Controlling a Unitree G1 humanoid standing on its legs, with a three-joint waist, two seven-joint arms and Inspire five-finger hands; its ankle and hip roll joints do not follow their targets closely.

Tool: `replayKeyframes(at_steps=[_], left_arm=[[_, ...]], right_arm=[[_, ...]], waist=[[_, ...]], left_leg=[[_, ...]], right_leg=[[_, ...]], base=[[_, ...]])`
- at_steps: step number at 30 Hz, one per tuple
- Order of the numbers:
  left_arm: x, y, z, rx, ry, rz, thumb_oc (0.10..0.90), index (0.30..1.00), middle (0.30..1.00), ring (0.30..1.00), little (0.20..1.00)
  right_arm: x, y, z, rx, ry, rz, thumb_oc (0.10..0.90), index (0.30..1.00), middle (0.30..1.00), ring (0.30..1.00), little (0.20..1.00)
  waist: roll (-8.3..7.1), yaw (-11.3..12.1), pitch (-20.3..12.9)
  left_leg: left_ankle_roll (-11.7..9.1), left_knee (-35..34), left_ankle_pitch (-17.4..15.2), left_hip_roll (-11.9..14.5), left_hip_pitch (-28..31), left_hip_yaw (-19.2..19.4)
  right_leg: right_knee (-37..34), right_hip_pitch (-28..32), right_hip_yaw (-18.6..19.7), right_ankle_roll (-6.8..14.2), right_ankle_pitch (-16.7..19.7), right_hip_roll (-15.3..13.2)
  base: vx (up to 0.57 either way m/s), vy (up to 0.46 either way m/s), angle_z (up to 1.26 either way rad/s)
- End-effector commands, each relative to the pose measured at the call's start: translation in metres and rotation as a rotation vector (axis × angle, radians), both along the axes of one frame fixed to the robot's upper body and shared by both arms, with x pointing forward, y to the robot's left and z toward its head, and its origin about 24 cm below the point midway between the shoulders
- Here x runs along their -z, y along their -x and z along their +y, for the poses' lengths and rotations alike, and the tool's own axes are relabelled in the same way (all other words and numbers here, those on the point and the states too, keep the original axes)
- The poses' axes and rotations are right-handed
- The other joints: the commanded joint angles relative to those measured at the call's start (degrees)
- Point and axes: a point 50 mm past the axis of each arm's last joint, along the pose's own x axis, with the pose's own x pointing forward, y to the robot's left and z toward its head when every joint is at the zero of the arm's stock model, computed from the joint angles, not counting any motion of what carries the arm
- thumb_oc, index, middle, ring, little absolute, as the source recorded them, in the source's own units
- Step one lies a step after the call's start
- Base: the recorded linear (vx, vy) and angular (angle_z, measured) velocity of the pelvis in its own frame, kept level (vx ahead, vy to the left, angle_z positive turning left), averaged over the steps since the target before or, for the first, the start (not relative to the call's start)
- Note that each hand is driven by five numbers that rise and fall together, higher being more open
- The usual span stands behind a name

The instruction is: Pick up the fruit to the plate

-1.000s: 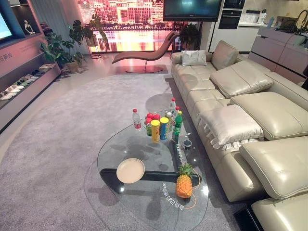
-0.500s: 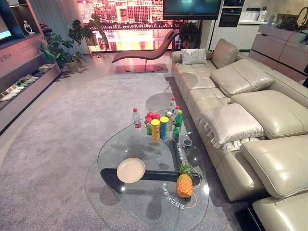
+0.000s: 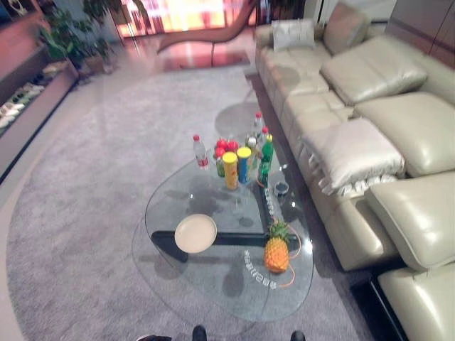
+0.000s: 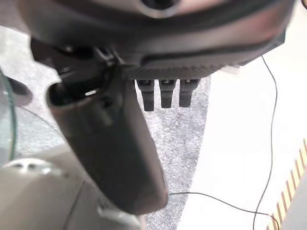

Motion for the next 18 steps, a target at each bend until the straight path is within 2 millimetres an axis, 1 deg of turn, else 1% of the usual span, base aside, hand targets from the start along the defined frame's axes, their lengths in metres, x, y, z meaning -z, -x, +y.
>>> replayKeyframes(at_steps=[1,3,4,7,9,10,11,12,13,14,16,18], left_arm=[[-0.014,-0.056,-0.025,-0.115,0.187,-0.188,0.8,0.9,0.9,0.9,0.9],[-0.028,-0.079,-0.01,-0.263,0.188,-0.314,0.8,0.9,0.9,0.9,0.9],[-0.041,-0.097,0.001,-0.377,0.193,-0.417,0.8,0.9,0.9,0.9,0.9],[-0.055,-0.113,0.011,-0.489,0.216,-0.518,0.8,0.9,0.9,0.9,0.9],[-0.066,-0.125,0.017,-0.54,0.225,-0.591,0.8,0.9,0.9,0.9,0.9],[-0.074,-0.136,0.017,-0.586,0.233,-0.647,0.8,0.9,0.9,0.9,0.9],[-0.079,-0.142,0.017,-0.613,0.235,-0.673,0.8,0.9,0.9,0.9,0.9],[-0.083,-0.147,0.018,-0.634,0.234,-0.694,0.8,0.9,0.9,0.9,0.9],[-0.083,-0.147,0.018,-0.634,0.234,-0.695,0.8,0.9,0.9,0.9,0.9],[-0.087,-0.151,0.019,-0.651,0.223,-0.719,0.8,0.9,0.9,0.9,0.9],[-0.092,-0.157,0.019,-0.663,0.218,-0.744,0.8,0.9,0.9,0.9,0.9],[-0.094,-0.16,0.017,-0.665,0.228,-0.753,0.8,0.9,0.9,0.9,0.9]], right_arm=[[-0.025,-0.059,-0.017,0.07,0.094,-0.268,0.8,0.9,0.9,0.9,0.9],[-0.036,-0.072,-0.026,0.095,0.133,-0.369,0.8,0.9,0.9,0.9,0.9],[-0.044,-0.081,-0.033,0.11,0.156,-0.448,0.8,0.9,0.9,0.9,0.9],[-0.053,-0.092,-0.037,0.123,0.177,-0.543,0.8,0.9,0.9,0.9,0.9],[-0.061,-0.102,-0.037,0.141,0.189,-0.623,0.8,0.9,0.9,0.9,0.9],[-0.069,-0.114,-0.036,0.151,0.198,-0.704,0.8,0.9,0.9,0.9,0.9],[-0.075,-0.122,-0.035,0.156,0.199,-0.749,0.8,0.9,0.9,0.9,0.9],[-0.081,-0.131,-0.033,0.158,0.198,-0.794,0.8,0.9,0.9,0.9,0.9],[-0.081,-0.131,-0.033,0.158,0.198,-0.795,0.8,0.9,0.9,0.9,0.9],[-0.087,-0.14,-0.03,0.158,0.196,-0.839,0.8,0.9,0.9,0.9,0.9],[-0.096,-0.152,-0.026,0.158,0.195,-0.9,0.8,0.9,0.9,0.9,0.9],[-0.102,-0.159,-0.024,0.159,0.189,-0.936,0.8,0.9,0.9,0.9,0.9]], waist=[[-1.56,-0.11,5.98],[-1.49,-0.48,7.84],[-1.4,-0.45,9.34],[-1.36,-0.18,11.14],[-1.56,0.16,12.94],[-1.68,0.4,14.58],[-1.79,0.43,15.44],[-2.02,0.48,16.22],[-2.03,0.45,16.13],[-2.36,0.38,17.01],[-2.65,0.06,18.27],[-2.77,-0.23,19.07]], left_leg=[[-1.18,-0.1,-1.54,2.58,-0.25,-0.98],[-0.87,-0.1,-1.46,2.45,-1.86,-1.36],[-0.85,-0.1,-1.17,2.49,-3.0,-1.78],[-1.02,-0.1,-0.49,2.52,-4.9,-2.67],[-1.28,1.21,-0.25,2.8,-7.55,-3.54],[-1.33,3.99,-0.77,2.72,-10.59,-4.49],[-1.36,5.6,-1.09,2.72,-12.42,-5.07],[-1.39,7.68,-1.49,2.6,-14.37,-5.66],[-1.38,7.86,-1.57,2.6,-14.6,-5.7],[-1.39,9.93,-2.02,2.48,-16.52,-6.28],[-1.34,13.21,-2.69,2.62,-19.77,-6.95],[-1.36,15.9,-3.33,2.71,-22.21,-7.5]], right_leg=[[-0.11,-2.87,-0.76,3.02,2.41,-5.28],[0.83,-4.7,0.22,2.66,2.16,-5.08],[2.08,-5.84,0.89,2.29,1.32,-4.97],[3.77,-7.97,1.6,1.97,0.42,-5.06],[5.34,-10.38,2.05,1.74,-0.01,-5.26],[7.24,-13.11,2.32,1.62,-0.27,-5.5],[8.42,-14.85,2.59,1.55,-0.42,-5.6],[9.77,-16.58,2.84,1.44,-0.66,-5.63],[9.9,-16.78,2.86,1.44,-0.71,-5.64],[11.64,-18.74,3.31,1.33,-1.07,-5.57],[14.73,-22.34,4.18,1.19,-1.58,-5.7],[16.88,-24.82,4.95,1.04,-2.09,-5.68]], base=[[-0.11,0.035,-0.17],[-0.13,0.028,-0.11],[-0.1,0.006,0.01],[-0.09,-0.023,0.04],[-0.15,-0.075,0.04],[-0.19,-0.091,0.07],[-0.21,-0.097,0.12],[-0.12,-0.049,0.12],[-0.11,-0.053,0.08],[-0.1,-0.038,0.0],[-0.14,-0.039,-0.04],[-0.11,-0.02,-0.03]])
